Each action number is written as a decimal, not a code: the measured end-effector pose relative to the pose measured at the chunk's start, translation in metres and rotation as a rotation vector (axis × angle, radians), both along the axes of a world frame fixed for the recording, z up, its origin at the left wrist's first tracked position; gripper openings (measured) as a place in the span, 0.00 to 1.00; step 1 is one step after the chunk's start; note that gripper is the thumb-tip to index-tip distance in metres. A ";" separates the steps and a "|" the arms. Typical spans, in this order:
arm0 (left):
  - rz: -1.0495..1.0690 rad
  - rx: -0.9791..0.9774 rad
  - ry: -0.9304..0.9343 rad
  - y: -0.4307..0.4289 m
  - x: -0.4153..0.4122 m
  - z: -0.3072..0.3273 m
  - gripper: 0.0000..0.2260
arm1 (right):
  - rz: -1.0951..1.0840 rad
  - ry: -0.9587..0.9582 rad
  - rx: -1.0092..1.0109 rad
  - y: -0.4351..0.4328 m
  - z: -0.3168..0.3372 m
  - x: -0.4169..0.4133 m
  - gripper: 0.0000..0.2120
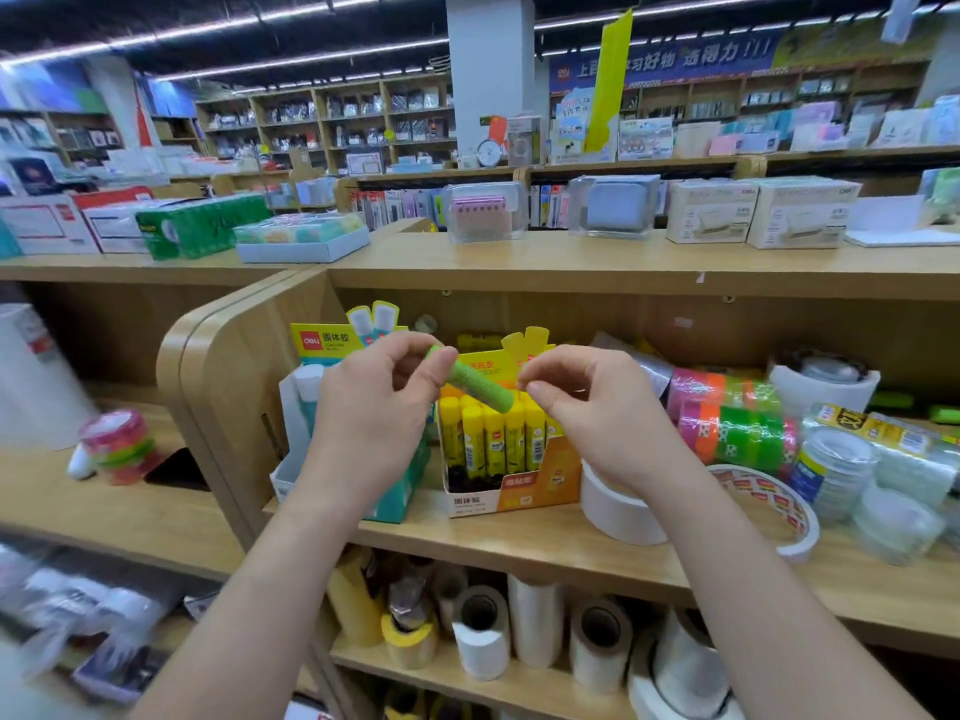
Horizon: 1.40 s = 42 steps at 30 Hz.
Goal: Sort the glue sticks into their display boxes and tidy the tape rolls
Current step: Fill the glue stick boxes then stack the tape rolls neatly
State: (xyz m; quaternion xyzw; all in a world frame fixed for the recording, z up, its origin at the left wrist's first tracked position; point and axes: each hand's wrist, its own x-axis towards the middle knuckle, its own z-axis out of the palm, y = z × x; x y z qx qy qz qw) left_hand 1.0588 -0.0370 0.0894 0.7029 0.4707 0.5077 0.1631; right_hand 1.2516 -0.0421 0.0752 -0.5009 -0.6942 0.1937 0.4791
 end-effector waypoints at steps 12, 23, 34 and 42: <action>-0.155 0.109 -0.107 -0.017 0.025 -0.014 0.11 | 0.181 0.052 -0.005 -0.017 -0.007 -0.015 0.21; -0.504 0.083 -0.032 -0.031 0.135 -0.039 0.06 | -0.165 0.615 0.026 -0.074 -0.012 0.084 0.14; -0.696 0.320 0.340 -0.058 0.298 -0.056 0.08 | -0.711 0.246 0.273 -0.172 0.010 0.284 0.15; -0.674 0.564 0.545 -0.093 0.440 -0.057 0.09 | -0.914 0.031 0.178 -0.194 0.003 0.406 0.15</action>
